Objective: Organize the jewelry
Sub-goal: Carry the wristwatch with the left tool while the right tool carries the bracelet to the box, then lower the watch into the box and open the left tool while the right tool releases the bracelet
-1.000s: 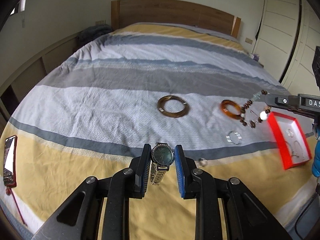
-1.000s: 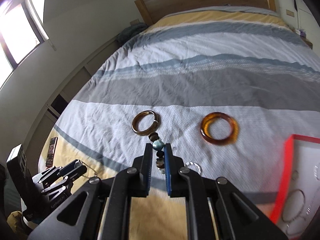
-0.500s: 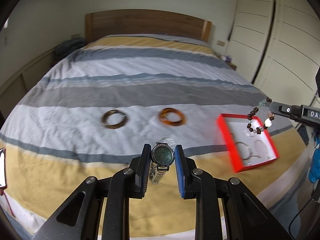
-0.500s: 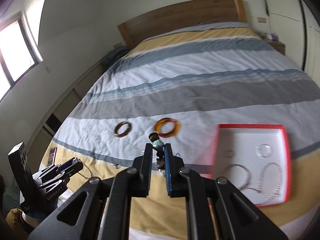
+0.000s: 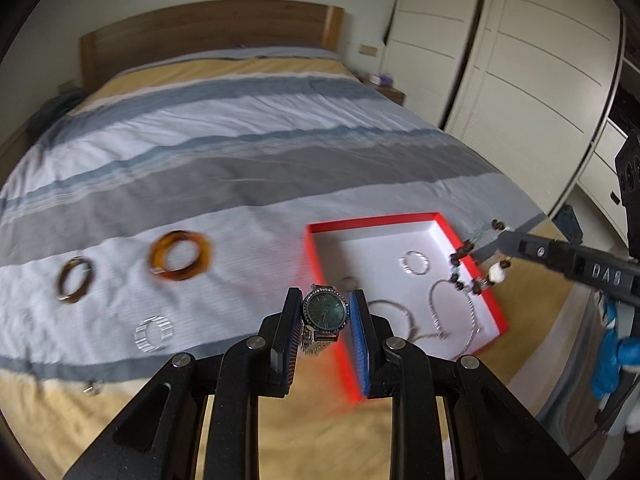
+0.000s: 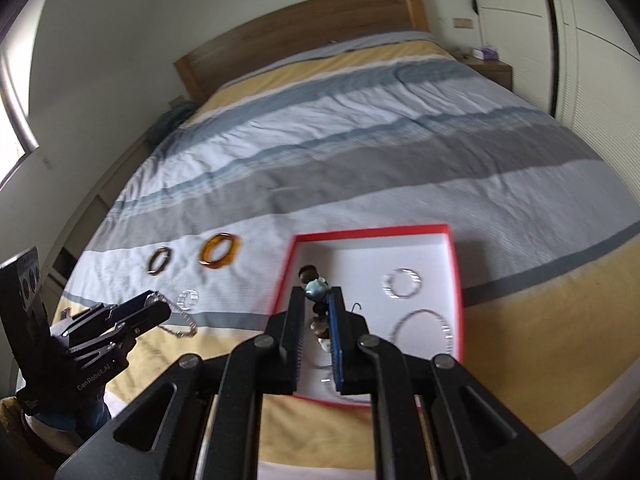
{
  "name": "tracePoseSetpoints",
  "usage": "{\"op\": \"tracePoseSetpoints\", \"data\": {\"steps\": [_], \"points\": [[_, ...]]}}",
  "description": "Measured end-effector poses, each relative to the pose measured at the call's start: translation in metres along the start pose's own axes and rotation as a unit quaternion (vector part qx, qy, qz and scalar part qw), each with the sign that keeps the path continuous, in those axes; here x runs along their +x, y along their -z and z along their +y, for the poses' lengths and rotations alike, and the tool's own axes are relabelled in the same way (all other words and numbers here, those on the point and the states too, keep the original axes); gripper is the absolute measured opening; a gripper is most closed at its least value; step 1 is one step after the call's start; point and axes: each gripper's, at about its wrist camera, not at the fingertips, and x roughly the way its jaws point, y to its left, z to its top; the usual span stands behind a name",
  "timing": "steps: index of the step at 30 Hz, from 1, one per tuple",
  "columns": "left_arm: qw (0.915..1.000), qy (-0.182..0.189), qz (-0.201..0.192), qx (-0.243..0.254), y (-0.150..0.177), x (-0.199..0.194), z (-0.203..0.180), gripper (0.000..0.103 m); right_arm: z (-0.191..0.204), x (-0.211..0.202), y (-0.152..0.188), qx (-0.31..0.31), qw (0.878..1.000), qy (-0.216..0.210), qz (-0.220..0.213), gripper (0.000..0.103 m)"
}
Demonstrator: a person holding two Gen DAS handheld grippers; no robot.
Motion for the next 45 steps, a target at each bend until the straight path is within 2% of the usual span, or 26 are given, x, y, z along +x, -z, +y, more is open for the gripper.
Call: {"op": "tracePoseSetpoints", "data": {"steps": [4,8,17,27,33,35,36,37,45], "points": [[0.9996,0.006,0.025,0.006,-0.011,0.048,-0.016,0.023,-0.029,0.024,0.002,0.009,1.0,0.016,0.015,0.011],[0.9985,-0.004,0.052,0.018,-0.012,0.091,-0.028,0.023,-0.049,0.045,0.012,0.011,0.999,0.027,0.03,0.011],[0.994,-0.025,0.101,0.034,0.011,0.141,-0.034,0.023,-0.071,0.076,0.039,0.01,0.997,0.034,0.069,0.011],[0.9927,-0.032,0.109,0.041,0.016,0.148,-0.038,0.024,-0.075,0.08,0.054,0.009,0.993,0.058,0.101,0.012],[0.992,-0.03,0.116,0.041,0.022,0.143,-0.044,0.027,-0.077,0.068,0.057,0.008,0.993,0.066,0.101,0.012],[0.9919,-0.028,0.117,0.041,0.023,0.139,-0.045,0.03,-0.075,0.061,0.058,0.006,0.993,0.073,0.097,0.016],[0.9919,-0.028,0.117,0.04,0.023,0.135,-0.046,0.032,-0.074,0.059,0.058,0.006,0.993,0.075,0.095,0.025],[0.992,-0.028,0.116,0.04,0.024,0.132,-0.047,0.032,-0.074,0.055,0.058,0.007,0.993,0.073,0.092,0.028],[0.9945,-0.025,0.095,0.037,0.015,0.09,-0.058,0.036,-0.065,0.014,0.058,0.012,0.995,0.074,0.064,0.029]]}}
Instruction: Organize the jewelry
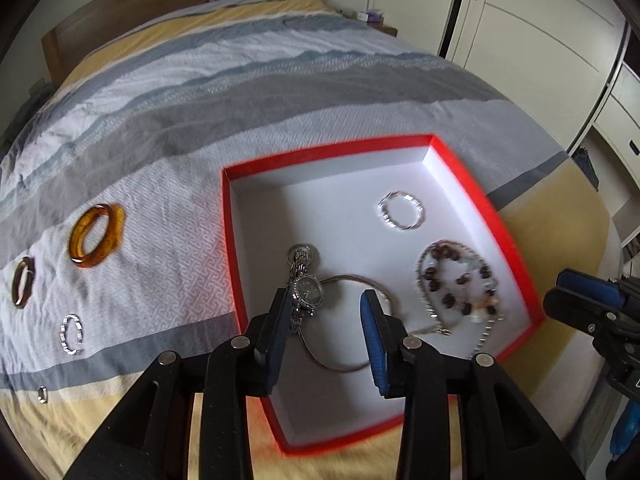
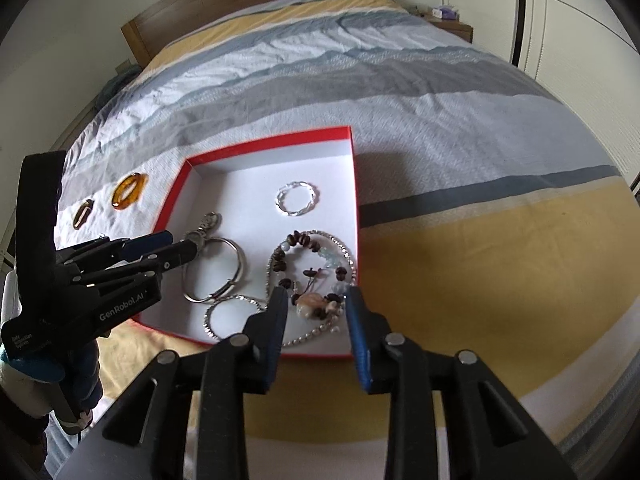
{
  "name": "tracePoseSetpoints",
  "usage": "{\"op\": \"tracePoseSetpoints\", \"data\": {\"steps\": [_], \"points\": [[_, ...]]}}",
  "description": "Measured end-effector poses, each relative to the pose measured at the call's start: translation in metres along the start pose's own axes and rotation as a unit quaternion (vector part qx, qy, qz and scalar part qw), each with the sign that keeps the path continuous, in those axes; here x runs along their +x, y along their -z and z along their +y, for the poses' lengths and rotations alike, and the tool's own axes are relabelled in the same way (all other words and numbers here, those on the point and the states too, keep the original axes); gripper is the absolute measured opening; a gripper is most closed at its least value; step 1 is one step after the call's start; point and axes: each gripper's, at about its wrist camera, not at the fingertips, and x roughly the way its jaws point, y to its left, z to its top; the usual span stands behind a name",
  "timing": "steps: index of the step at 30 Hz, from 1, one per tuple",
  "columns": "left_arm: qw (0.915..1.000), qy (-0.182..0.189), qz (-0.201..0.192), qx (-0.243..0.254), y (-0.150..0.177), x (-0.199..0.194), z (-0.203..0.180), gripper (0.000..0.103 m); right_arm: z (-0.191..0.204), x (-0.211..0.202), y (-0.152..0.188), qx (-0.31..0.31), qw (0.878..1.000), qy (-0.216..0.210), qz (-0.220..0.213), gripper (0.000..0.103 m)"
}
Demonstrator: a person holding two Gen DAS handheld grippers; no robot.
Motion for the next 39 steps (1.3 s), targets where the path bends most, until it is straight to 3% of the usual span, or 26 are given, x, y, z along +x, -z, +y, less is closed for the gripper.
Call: {"op": "tracePoseSetpoints", "data": {"steps": [13,18,31,37,39], "points": [[0.9949,-0.001,-0.094,-0.035,0.019,-0.108,-0.016,0.037,0.018,-0.093,0.029,0.0,0.998,-0.016,-0.064,0.032],[0.9917,-0.014,-0.121,-0.041,0.031,-0.152,-0.019,0.049,0.029,-0.132,0.04,0.001,0.995,-0.016,-0.097,0.036],[0.9696,-0.05,-0.229,-0.071,0.083,-0.277,0.015,0.058,0.076,-0.219,0.068,-0.023,0.983,-0.022,-0.182,0.038],[0.9556,-0.099,-0.261,-0.096,0.124,-0.338,0.056,0.059,0.102,-0.244,0.082,-0.037,0.976,-0.038,-0.211,0.038],[0.9494,-0.118,-0.269,-0.11,0.136,-0.357,0.07,0.064,0.112,-0.251,0.084,-0.044,0.974,-0.045,-0.219,0.038]]}}
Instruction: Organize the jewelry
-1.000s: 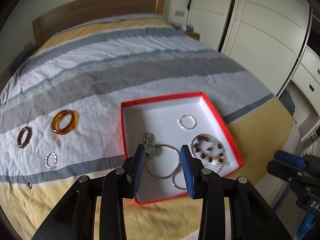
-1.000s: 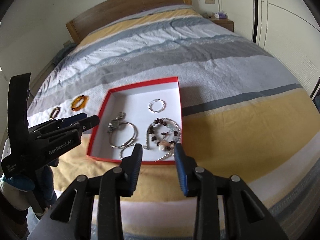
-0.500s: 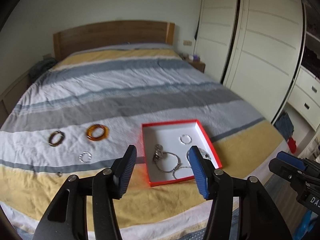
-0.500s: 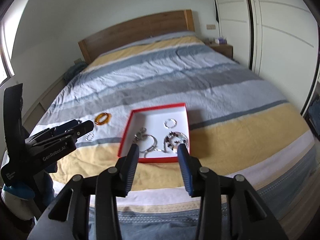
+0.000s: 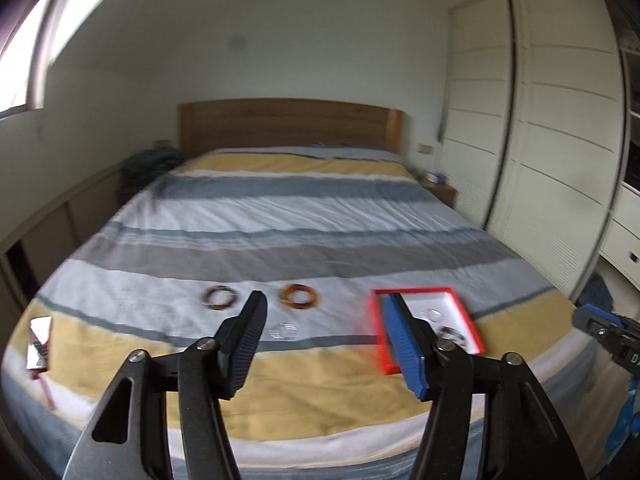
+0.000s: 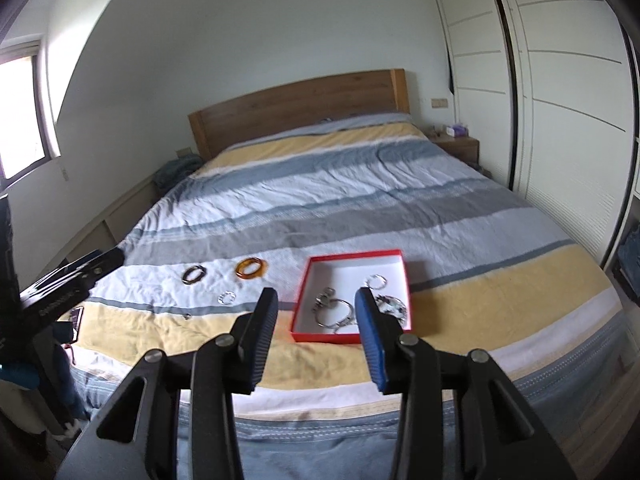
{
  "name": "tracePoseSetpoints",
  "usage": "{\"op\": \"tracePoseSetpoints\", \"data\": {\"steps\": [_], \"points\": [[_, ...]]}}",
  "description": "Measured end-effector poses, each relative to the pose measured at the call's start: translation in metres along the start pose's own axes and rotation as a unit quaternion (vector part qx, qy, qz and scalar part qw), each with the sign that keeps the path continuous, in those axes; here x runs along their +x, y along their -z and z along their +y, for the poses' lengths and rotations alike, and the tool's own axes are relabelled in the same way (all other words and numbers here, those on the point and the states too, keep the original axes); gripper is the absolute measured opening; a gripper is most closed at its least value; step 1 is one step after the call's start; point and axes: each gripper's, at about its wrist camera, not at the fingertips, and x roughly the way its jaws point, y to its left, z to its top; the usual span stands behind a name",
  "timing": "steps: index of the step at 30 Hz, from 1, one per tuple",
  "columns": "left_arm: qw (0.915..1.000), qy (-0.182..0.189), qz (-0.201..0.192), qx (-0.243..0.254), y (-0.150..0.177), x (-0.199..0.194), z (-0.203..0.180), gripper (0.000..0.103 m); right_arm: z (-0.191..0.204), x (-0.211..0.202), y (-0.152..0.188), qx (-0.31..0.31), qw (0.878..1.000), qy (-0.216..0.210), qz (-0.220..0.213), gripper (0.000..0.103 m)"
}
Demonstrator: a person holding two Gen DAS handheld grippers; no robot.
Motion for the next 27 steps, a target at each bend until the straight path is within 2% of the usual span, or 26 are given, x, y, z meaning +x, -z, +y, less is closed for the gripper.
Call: {"op": "tracePoseSetpoints", "data": {"steps": [2,5,10,17,19,20,22,27], "points": [[0.9996,-0.022,-0.006,-0.015,-0.001,-0.018,0.024,0.068,0.01,-0.006,-0.001,-0.008,1.0,-0.008,-0.008,0.038],[0.9983,-0.048,-0.013,-0.031,0.002,-0.036,0.047,0.069,0.022,-0.014,-0.002,-0.016,1.0,-0.02,-0.019,0.039],[0.9958,-0.074,-0.024,-0.049,0.008,-0.052,0.069,0.069,0.036,-0.02,-0.002,-0.026,0.999,-0.033,-0.027,0.039],[0.9941,-0.077,-0.043,-0.063,0.01,-0.063,0.077,0.069,0.044,-0.028,-0.003,-0.037,0.997,-0.042,-0.044,0.04],[0.9943,-0.079,-0.042,-0.058,0.009,-0.064,0.077,0.069,0.045,-0.029,-0.004,-0.037,0.997,-0.046,-0.052,0.048],[0.9941,-0.083,-0.041,-0.057,0.008,-0.065,0.077,0.07,0.045,-0.03,-0.004,-0.037,0.997,-0.048,-0.056,0.049],[0.9937,-0.087,-0.038,-0.059,0.008,-0.065,0.077,0.074,0.047,-0.029,-0.005,-0.039,0.996,-0.051,-0.058,0.05],[0.9933,-0.09,-0.04,-0.059,0.01,-0.065,0.081,0.074,0.053,-0.024,-0.006,-0.045,0.996,-0.057,-0.059,0.05]]}}
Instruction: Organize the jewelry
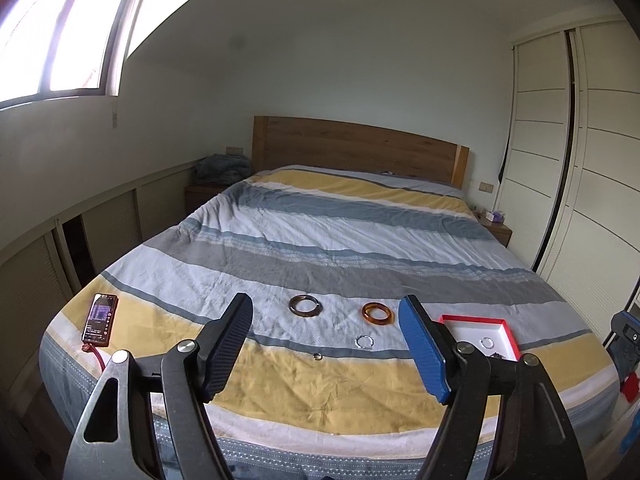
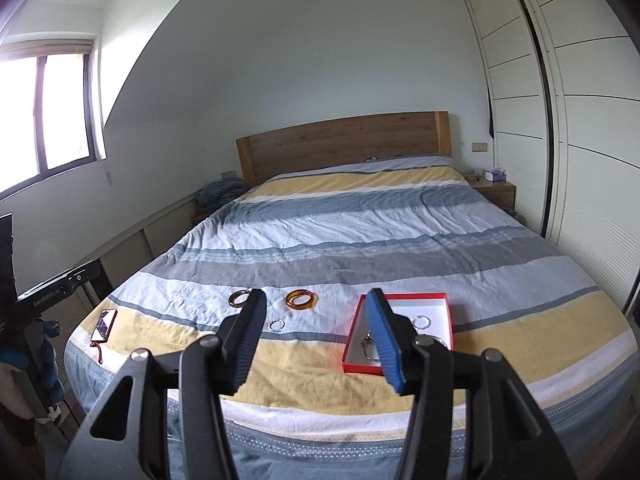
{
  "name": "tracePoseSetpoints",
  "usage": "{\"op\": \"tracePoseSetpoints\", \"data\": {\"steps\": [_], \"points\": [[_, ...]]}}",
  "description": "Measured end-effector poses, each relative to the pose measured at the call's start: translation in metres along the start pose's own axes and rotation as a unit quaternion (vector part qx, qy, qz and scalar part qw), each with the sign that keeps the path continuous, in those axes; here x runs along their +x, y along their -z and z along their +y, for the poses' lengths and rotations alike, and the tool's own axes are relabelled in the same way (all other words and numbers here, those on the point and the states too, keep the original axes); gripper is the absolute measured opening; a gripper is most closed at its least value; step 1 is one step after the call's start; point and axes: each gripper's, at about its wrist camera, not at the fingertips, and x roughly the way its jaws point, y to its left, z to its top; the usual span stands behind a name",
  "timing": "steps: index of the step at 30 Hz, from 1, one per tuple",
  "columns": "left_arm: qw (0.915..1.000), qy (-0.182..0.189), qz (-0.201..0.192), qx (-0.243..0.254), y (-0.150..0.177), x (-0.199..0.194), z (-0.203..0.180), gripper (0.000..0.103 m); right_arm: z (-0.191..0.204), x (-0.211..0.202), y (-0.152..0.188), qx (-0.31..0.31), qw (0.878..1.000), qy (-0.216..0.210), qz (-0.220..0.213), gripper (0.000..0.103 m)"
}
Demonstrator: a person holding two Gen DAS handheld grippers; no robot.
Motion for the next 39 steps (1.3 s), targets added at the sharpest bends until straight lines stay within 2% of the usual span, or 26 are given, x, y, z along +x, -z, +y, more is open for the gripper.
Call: {"op": "tracePoseSetpoints", "data": {"steps": [6,13,23,28,39], "points": [[0.9999,-0.006,-0.006,-0.009,0.008,0.008,0.008,0.075,0.006,0.011,0.005,-0.006,1.0,-0.004,0.006,0.05],[0.9992,0.012,0.019,-0.035,0.021,0.04,0.011,0.074,0.01,0.022,0.017,-0.018,0.999,0.007,0.032,0.05],[0.9984,0.025,0.051,0.0,0.034,0.064,-0.014,0.075,-0.012,0.023,0.019,0.004,0.999,0.032,0.032,0.052],[0.9983,0.014,0.056,-0.01,0.039,0.07,-0.003,0.076,-0.01,0.033,0.023,0.004,0.999,0.029,0.041,0.052],[0.9946,-0.008,0.101,-0.024,0.064,0.093,0.031,0.076,0.011,0.082,0.037,-0.017,0.996,0.006,0.091,0.057]]}}
